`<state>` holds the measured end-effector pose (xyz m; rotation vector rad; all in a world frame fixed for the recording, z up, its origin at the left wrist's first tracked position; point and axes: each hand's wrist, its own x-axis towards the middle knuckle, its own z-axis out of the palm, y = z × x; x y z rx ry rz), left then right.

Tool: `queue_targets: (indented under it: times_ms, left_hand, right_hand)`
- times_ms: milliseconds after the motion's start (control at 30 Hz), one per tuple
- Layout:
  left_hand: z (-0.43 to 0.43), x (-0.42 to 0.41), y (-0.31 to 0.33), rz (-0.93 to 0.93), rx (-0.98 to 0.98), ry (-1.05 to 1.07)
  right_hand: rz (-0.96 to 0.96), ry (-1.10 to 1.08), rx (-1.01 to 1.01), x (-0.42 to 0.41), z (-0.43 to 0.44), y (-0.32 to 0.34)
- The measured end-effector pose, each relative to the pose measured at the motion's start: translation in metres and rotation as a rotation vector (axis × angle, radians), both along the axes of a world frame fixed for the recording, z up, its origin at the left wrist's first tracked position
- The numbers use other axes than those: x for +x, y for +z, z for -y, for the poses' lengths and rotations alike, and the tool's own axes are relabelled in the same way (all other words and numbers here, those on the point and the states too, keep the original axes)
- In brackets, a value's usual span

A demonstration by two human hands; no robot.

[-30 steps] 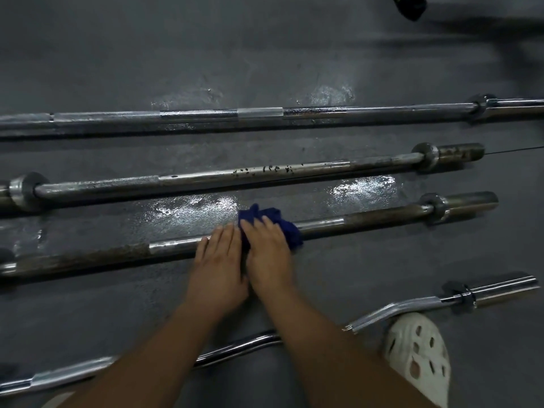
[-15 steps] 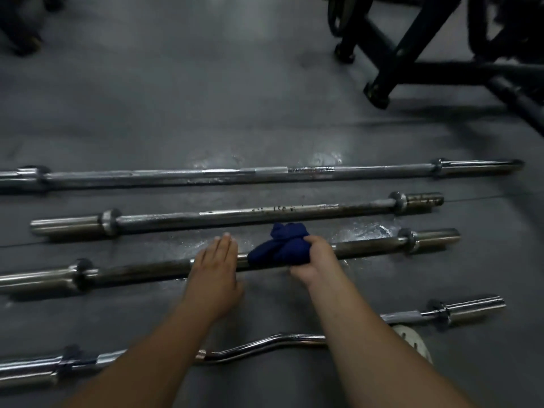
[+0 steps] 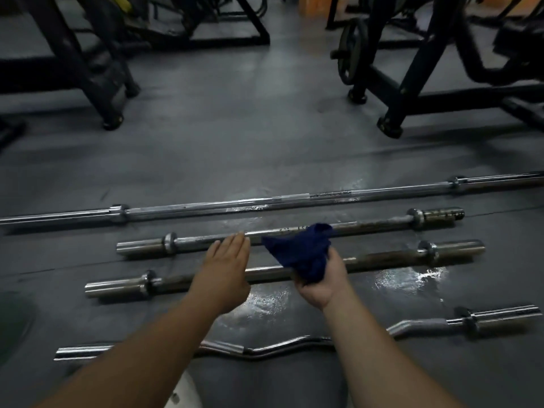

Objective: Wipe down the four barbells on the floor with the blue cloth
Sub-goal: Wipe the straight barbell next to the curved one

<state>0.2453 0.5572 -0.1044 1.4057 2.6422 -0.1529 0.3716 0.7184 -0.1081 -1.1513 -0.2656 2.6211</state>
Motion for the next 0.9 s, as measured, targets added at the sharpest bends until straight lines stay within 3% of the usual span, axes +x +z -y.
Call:
queue_targets:
  times_ms: [133, 267, 333, 433, 533, 633, 900]
  left_hand:
    - [-0.012, -0.035, 0.017, -0.110, -0.031, -0.208]
    - [-0.015, -0.070, -0.006, -0.043, -0.064, -0.254]
    - [-0.014, -0.084, -0.032, -0.006, -0.074, -0.224]
    - [-0.009, -0.090, -0.084, 0.116, -0.097, -0.096]
    - [-0.002, -0.085, -0.131, 0.215, -0.101, -0.024]
    - [0.002, -0.086, -0.152, 0.262, -0.108, -0.016]
    - [0.027, -0.084, -0.200, 0.195, -0.007, 0.065]
  right_hand:
    - [0.038, 0.071, 0.047, -0.014, 0.001, -0.024]
    - [0.127, 0.055, 0.148, -0.051, -0.010, -0.039]
    - [0.260, 0.140, 0.322, -0.066, -0.014, -0.059]
    - [0.553, 0.279, 0.809, -0.075, -0.018, -0.086]
    - [0.638, 0.353, 1.119, -0.079, -0.017, -0.114]
    - [0.798, 0.384, 1.328, -0.083, -0.017, -0.149]
    - [1.026, 0.549, 1.553, -0.121, 0.037, -0.218]
